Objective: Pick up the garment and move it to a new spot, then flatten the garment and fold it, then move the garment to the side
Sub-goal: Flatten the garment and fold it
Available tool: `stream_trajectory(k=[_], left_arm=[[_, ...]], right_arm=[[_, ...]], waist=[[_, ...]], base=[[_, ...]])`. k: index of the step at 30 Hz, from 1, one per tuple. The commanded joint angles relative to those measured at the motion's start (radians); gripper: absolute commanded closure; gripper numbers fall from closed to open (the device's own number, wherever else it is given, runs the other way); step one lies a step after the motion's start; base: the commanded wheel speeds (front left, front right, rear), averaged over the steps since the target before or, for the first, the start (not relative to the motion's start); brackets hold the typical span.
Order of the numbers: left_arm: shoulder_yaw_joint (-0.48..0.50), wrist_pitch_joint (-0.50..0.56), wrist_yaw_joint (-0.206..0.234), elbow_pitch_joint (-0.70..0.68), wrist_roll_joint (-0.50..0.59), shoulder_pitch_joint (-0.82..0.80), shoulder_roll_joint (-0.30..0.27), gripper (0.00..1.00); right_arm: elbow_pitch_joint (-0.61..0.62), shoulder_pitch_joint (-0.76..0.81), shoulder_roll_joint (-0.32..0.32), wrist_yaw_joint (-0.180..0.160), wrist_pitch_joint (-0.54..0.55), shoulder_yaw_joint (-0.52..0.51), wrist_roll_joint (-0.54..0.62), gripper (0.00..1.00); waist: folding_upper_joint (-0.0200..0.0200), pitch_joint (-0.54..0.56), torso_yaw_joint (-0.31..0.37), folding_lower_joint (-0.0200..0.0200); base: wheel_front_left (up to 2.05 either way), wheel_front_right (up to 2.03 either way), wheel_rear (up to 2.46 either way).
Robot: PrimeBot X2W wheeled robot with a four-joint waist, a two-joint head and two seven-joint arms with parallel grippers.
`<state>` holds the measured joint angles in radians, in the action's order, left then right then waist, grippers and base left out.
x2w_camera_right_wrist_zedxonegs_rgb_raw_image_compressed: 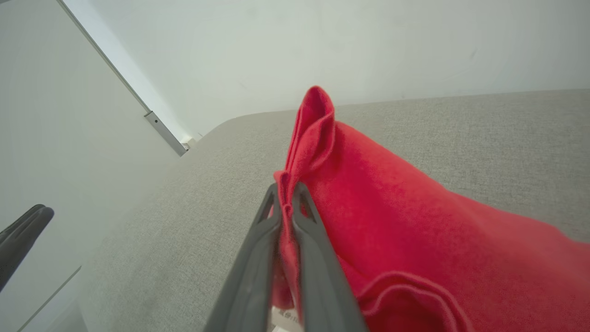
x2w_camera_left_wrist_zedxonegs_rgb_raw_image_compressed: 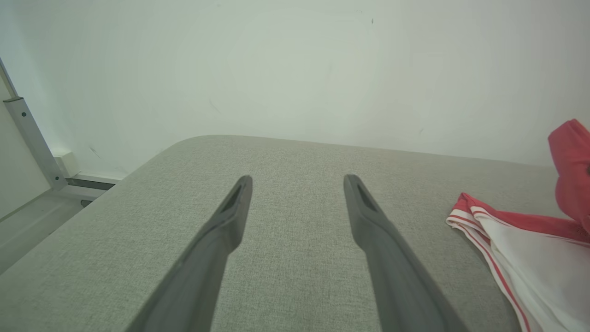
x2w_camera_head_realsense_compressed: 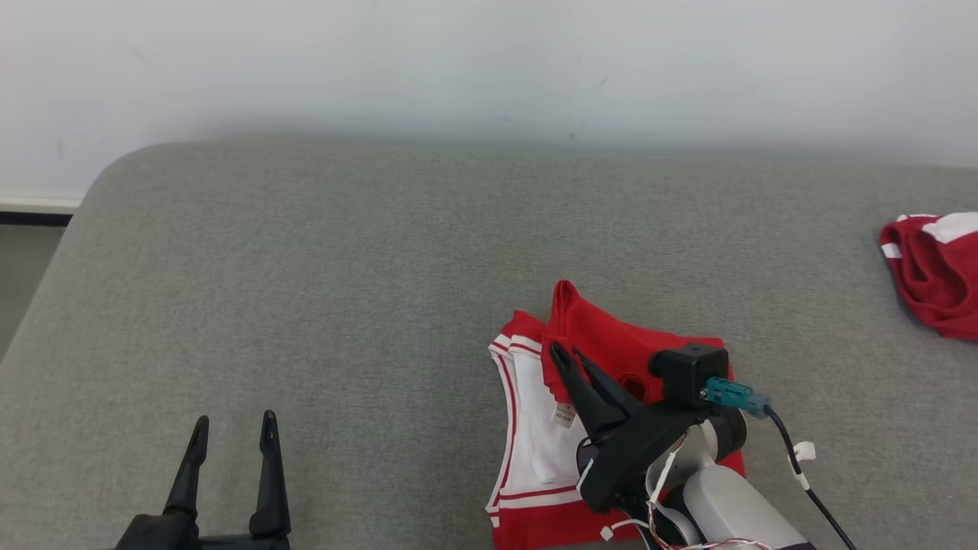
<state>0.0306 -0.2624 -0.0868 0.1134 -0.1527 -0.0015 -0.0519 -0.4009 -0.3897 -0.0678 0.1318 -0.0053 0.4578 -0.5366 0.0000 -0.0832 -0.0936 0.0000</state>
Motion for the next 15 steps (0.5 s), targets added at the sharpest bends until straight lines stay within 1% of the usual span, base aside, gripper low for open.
stream_trajectory(k=[1,6,7,8,9,15], left_arm=[[-0.006,-0.003,0.003,0.004,-0.002,-0.015,0.002,0.00],[-0.016,-0.003,0.006,0.012,-0.008,-0.029,0.002,0.00],[-0.017,-0.003,0.007,0.014,-0.010,-0.031,0.002,0.00],[-0.016,-0.003,0.006,0.015,-0.010,-0.032,0.002,0.00],[-0.013,-0.003,0.005,0.016,-0.011,-0.033,0.002,0.00],[-0.003,-0.003,0.010,0.020,-0.012,-0.029,0.002,0.00]], right_arm=[[-0.032,-0.015,0.006,-0.002,-0.014,0.006,-0.006,1.00],[-0.119,-0.038,0.014,-0.002,-0.047,0.031,-0.018,1.00],[-0.132,-0.043,0.015,-0.002,-0.055,0.038,-0.021,0.95],[-0.145,-0.049,0.016,-0.002,-0.064,0.045,-0.025,0.15],[-0.152,-0.056,0.017,-0.002,-0.074,0.054,-0.032,0.00],[-0.145,-0.093,0.017,-0.002,-0.140,0.075,-0.042,0.00]], waist=[[0.0000,-0.012,-0.023,0.0000],[0.0000,-0.022,-0.043,0.0000],[0.0000,-0.022,-0.044,0.0000],[0.0000,-0.023,-0.045,0.0000],[0.0000,-0.024,-0.045,0.0000],[0.0000,-0.017,-0.025,0.0000]], base=[[0.00,0.00,0.00],[0.00,0.00,0.00],[0.00,0.00,0.00],[0.00,0.00,0.00],[0.00,0.00,0.00],[0.00,0.00,0.00]])
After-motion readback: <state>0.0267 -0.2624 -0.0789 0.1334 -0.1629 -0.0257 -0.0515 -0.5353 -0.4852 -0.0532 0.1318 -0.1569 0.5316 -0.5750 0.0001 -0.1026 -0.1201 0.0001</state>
